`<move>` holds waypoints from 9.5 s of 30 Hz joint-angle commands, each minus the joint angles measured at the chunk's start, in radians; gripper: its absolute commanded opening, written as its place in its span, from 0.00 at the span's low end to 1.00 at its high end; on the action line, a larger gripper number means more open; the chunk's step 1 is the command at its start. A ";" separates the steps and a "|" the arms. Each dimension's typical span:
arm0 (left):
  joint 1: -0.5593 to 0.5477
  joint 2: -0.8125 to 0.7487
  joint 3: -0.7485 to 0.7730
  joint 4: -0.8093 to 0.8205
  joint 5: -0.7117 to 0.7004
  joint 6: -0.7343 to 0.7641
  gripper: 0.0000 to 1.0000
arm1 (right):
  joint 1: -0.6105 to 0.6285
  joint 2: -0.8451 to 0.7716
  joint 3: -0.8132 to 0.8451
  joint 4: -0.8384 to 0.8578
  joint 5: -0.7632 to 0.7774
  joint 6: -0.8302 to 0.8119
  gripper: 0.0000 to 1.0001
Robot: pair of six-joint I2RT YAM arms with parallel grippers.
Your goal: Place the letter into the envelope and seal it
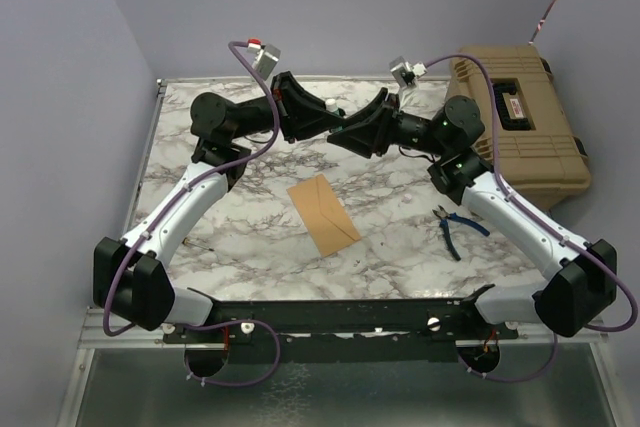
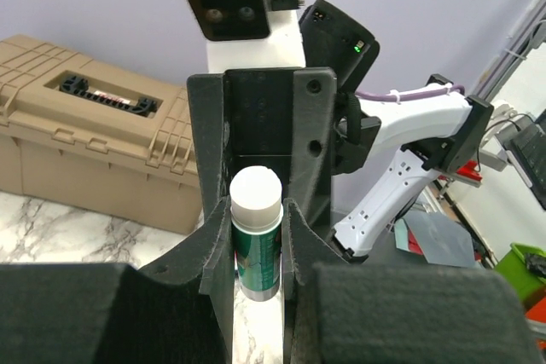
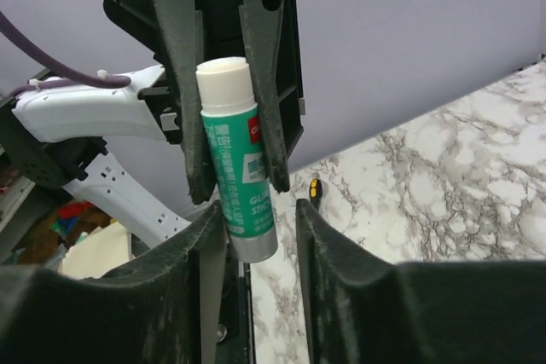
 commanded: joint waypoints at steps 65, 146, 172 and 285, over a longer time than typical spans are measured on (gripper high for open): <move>-0.050 -0.149 0.045 -0.293 0.008 0.256 0.00 | 0.026 -0.024 0.070 -0.149 -0.202 -0.152 0.39; -0.009 -0.130 -0.096 -0.283 -0.257 0.159 0.31 | 0.147 0.033 0.017 0.052 0.378 -0.050 0.04; -0.010 -0.175 -0.100 -0.689 -0.906 0.481 0.00 | 0.092 0.020 0.092 -0.719 0.683 -0.282 0.65; -0.159 -0.058 -0.115 -0.719 -0.314 0.833 0.00 | -0.190 0.085 0.331 -0.860 0.002 -0.088 0.01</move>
